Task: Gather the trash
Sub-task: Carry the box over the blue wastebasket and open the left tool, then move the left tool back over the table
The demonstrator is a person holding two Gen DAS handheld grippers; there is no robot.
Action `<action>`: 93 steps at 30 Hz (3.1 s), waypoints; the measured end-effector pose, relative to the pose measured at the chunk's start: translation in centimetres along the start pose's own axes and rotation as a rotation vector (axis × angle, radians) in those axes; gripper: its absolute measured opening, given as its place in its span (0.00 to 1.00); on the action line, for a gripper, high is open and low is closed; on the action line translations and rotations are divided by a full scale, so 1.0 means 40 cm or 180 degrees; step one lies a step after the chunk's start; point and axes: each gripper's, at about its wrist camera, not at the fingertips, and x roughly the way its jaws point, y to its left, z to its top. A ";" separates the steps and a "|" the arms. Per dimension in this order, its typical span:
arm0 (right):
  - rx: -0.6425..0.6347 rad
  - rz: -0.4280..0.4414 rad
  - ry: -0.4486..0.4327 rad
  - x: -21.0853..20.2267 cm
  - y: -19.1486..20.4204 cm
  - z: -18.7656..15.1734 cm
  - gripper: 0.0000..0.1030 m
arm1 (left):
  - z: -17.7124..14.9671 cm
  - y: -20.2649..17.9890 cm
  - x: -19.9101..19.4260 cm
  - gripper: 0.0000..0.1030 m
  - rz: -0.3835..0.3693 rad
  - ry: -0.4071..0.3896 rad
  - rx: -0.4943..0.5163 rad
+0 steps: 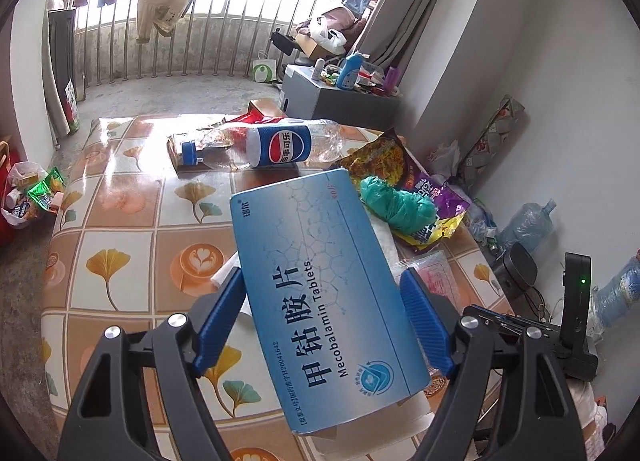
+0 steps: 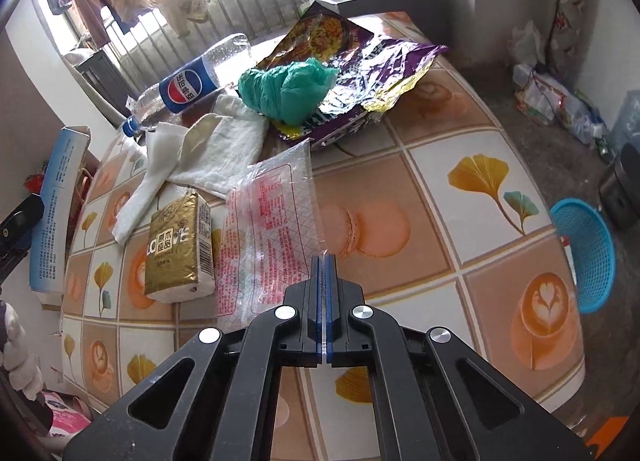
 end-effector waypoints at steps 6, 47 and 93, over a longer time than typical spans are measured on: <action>0.0237 0.0033 -0.0317 -0.091 -0.057 0.023 0.00 | 0.049 -0.058 -0.008 0.74 -0.0197 -0.0101 0.0198; 0.2596 -0.1510 -0.0637 -0.033 -0.958 -0.113 0.34 | -0.071 -1.178 0.859 0.82 -0.1771 0.1747 0.1640; 0.0102 0.0558 -0.1255 -0.177 0.039 0.163 0.92 | 0.215 0.015 -0.038 0.94 -0.0577 -0.0348 0.0486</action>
